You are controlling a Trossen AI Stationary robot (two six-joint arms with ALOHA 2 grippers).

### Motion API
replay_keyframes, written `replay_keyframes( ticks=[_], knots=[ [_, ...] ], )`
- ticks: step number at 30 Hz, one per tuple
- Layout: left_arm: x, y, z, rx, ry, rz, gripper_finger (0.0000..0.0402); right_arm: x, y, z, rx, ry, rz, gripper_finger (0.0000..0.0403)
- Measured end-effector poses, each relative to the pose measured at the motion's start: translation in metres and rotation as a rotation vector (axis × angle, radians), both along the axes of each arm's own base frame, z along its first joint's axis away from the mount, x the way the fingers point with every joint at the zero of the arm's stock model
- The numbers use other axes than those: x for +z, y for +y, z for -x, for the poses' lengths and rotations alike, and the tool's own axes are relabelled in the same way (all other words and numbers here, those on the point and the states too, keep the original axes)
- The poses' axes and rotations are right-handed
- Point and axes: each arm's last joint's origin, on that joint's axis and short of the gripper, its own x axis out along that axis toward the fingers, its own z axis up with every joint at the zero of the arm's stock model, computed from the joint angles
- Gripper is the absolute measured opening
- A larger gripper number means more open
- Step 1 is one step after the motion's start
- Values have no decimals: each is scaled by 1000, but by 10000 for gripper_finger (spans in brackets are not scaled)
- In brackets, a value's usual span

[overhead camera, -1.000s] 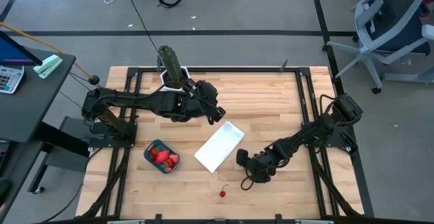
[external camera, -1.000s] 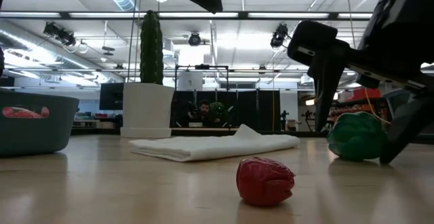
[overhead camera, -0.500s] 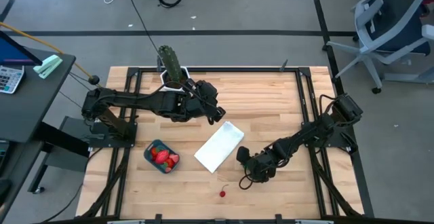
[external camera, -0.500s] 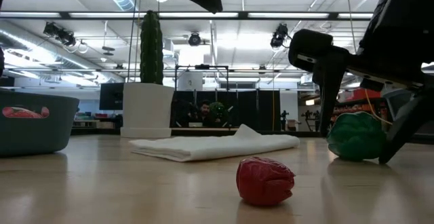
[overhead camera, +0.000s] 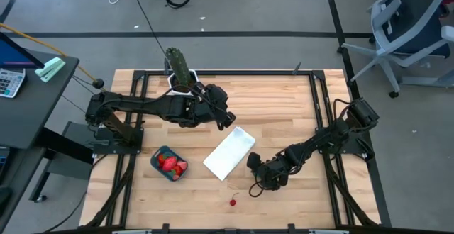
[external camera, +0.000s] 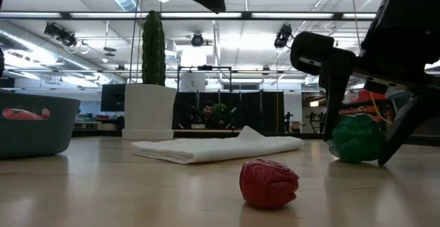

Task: Pick and placing Produce into tupperware
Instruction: Put the bell pepper into the blue bin

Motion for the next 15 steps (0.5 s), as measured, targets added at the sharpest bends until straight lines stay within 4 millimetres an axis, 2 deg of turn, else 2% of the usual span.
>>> replay_keyframes(
  ticks=[3, 5, 12, 15],
  knots=[
    [1, 2, 1, -18, 29, -24, 81, 0, 0, 0, -35, -3, -6, 226],
    [10, 2, 7, -23, 31, -28, 81, 0, 0, -1, -47, -16, 1, 226],
    [86, 5, 48, -22, -43, -28, 90, 12, 2, -13, -97, -120, 34, 225],
    [123, 6, 70, -40, -89, -50, 91, 21, 6, -22, -148, -195, -20, 224]
  ],
)
